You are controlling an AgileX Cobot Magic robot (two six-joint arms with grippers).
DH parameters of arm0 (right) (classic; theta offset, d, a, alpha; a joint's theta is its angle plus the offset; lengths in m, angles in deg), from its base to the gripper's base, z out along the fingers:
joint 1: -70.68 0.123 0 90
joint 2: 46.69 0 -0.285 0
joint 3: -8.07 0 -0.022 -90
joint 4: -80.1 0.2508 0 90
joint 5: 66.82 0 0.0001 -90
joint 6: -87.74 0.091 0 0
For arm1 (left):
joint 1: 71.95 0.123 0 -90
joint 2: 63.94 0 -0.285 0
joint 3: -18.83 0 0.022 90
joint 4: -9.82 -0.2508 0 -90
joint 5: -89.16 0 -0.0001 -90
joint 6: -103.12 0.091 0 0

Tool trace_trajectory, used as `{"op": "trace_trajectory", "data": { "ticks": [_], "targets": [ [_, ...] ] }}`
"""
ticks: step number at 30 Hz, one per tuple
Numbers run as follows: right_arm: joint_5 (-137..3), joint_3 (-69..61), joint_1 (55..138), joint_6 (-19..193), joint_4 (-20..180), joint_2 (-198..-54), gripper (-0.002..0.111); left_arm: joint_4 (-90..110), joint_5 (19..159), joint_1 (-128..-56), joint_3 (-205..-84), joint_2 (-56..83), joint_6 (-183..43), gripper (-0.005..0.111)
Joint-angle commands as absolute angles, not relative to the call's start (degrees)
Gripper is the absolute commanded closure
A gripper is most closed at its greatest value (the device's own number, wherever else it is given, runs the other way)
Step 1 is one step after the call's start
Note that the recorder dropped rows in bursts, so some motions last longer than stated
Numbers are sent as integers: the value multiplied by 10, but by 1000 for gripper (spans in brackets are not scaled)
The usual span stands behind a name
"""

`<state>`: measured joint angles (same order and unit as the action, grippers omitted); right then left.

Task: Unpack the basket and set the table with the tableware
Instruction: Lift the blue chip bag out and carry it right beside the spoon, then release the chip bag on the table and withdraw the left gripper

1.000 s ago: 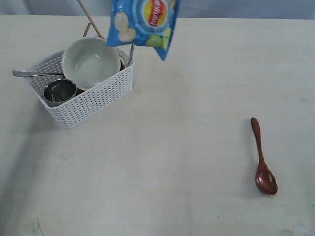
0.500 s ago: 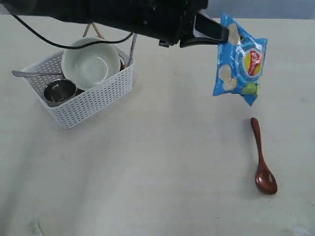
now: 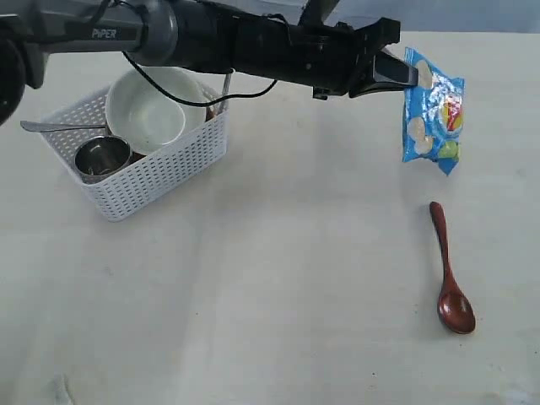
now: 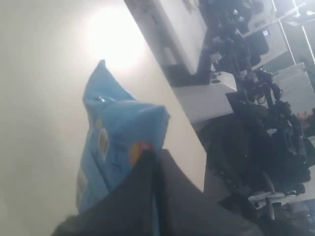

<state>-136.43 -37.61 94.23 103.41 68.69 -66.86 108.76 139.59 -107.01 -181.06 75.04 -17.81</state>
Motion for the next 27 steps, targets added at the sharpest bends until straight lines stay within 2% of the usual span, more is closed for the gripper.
{"op": "trace_trajectory", "data": {
  "ticks": [1, 13, 15, 18, 21, 27],
  "targets": [
    [-1368, -370, 942, 1036, 681, -665, 109, 1098, 1387, -1072, -1845, 781, -196, 107],
    [-1368, -370, 942, 1036, 680, -665, 109, 1098, 1365, -1072, -1851, 837, -230, 106],
    [-1368, -369, 942, 1036, 680, -665, 109, 1098, 1353, -1072, -1851, 838, -249, 99],
    [-1368, -369, 942, 1036, 680, -665, 109, 1098, 1360, -1072, -1851, 838, -249, 74],
    [-1368, -369, 942, 1036, 680, -665, 109, 1098, 1369, -1072, -1851, 838, -251, 68],
    [-1368, -369, 942, 1036, 680, -665, 109, 1098, 1376, -1072, -1851, 838, -278, 67]
  ]
}}
